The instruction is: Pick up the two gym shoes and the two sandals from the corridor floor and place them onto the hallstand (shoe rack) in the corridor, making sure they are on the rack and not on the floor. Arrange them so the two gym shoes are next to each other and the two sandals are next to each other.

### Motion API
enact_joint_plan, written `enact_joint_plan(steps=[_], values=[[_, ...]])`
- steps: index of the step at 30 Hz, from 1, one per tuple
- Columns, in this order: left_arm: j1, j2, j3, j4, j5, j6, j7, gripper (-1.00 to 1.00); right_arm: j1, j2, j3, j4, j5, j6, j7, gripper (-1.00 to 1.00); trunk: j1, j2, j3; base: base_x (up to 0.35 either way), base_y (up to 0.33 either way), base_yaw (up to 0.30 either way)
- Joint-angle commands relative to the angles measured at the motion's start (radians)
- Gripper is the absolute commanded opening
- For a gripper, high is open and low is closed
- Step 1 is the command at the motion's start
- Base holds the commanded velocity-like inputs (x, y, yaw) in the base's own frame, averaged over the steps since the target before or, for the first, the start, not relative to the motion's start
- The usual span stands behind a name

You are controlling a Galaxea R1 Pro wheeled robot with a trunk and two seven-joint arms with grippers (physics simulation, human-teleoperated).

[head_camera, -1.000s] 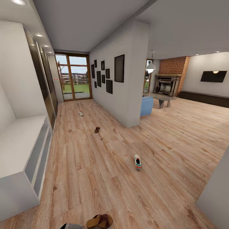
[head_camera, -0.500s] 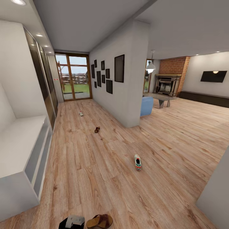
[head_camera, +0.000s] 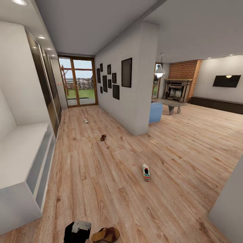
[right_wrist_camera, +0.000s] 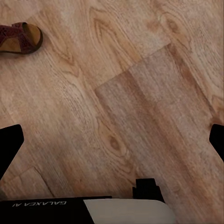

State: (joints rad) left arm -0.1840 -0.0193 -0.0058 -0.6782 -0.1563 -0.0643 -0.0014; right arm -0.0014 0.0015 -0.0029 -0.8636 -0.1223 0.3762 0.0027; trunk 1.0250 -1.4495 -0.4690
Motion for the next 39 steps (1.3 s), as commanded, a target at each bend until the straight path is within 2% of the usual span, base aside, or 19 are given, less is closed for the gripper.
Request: enact_joint_plan(steps=[1,9,18,39], values=[[-0.001,-0.001,0.001,0.0,-0.011,-0.003,0.0,1.0,0.0,0.0,0.0,-0.003,-0.008,0.007,-0.001,1.0,0.0,-0.001,-0.001,0.0,0.0,0.0],[-0.002,-0.002,0.001,0.0,-0.01,-0.003,0.0,1.0,0.0,-0.003,-0.004,-0.005,-0.013,0.009,0.001,1.0,0.0,-0.001,-0.001,0.0,0.0,-0.018],[-0.002,-0.002,0.001,0.0,-0.009,-0.003,0.0,1.0,0.0,-0.002,-0.005,-0.005,-0.015,0.01,0.002,1.0,0.0,-0.001,-0.001,0.005,0.042,-0.243],[-0.002,-0.004,0.001,0.0,-0.009,-0.003,0.0,1.0,0.0,-0.002,-0.005,-0.004,-0.015,0.01,0.001,1.0,0.0,-0.001,-0.001,0.137,0.281,-0.298]])
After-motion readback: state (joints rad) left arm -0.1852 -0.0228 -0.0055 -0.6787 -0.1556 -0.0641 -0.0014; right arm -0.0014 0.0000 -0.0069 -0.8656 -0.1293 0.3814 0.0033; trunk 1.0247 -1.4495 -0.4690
